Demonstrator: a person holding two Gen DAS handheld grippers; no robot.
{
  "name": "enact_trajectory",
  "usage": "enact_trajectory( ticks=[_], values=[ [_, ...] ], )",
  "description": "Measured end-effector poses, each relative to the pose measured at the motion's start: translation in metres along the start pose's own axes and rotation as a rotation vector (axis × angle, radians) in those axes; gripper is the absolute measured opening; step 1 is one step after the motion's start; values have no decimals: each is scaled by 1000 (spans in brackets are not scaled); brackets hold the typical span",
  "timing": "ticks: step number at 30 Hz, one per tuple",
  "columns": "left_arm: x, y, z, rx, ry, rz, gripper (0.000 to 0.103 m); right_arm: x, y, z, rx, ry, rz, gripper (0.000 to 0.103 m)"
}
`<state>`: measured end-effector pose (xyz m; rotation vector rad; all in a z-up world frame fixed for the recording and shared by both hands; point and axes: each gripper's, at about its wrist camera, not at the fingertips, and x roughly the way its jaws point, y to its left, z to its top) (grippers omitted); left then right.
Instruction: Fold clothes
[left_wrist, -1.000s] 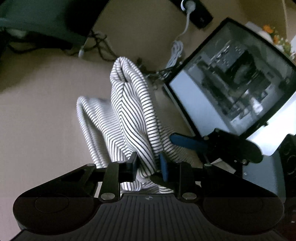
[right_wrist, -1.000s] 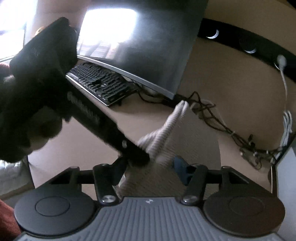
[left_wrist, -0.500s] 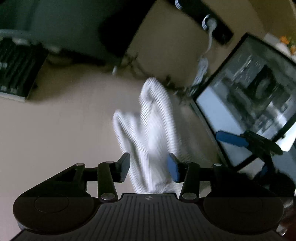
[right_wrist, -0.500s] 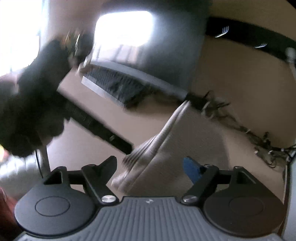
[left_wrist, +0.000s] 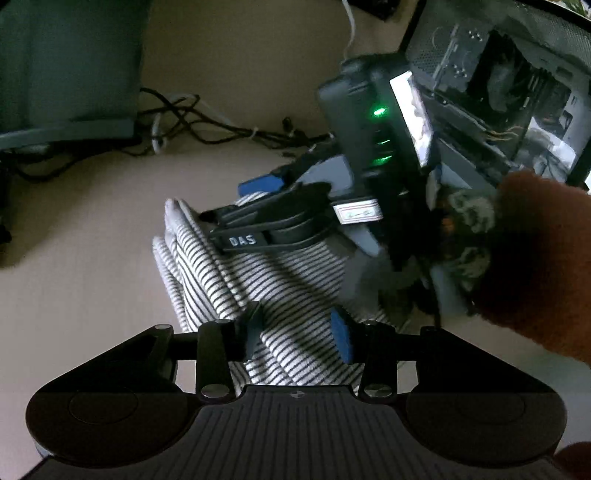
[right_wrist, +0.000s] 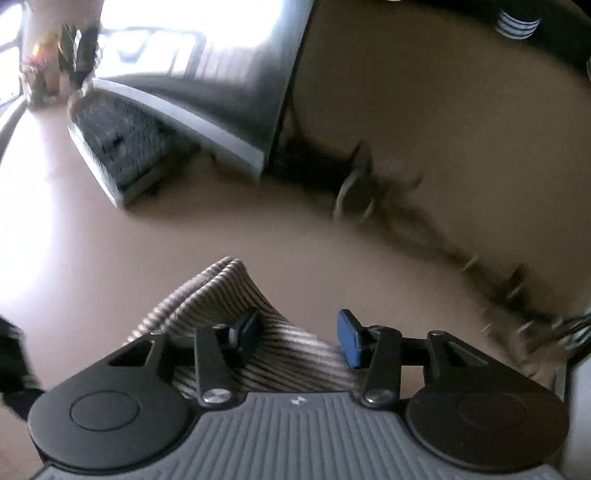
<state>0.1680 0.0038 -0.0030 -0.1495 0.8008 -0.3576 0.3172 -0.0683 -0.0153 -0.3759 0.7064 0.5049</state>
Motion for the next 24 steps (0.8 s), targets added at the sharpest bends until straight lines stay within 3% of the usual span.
enact_trajectory(
  ticks=[4,7,9,10,19,24],
  values=[
    [-2,4,-5,-7,-4,-11,44,2,-3,2,29,14,5,50],
    [-5,6,-7,-12,-7,-17,44,-6,-16,3,105,9,-4,73],
    [-4,5,-5,-13,-8,-20,45,-21,-29,2,189,-14,-6,98],
    [-4,5,-5,-16,-9,-22,44,-31,-36,-1,225,-33,3,103],
    [1,5,-4,-4,-9,-25,46,-29,-58,-58,423,38,-5,103],
    [1,3,-6,15,-13,-21,50,-28,-61,-63,451,28,10,103]
  ],
)
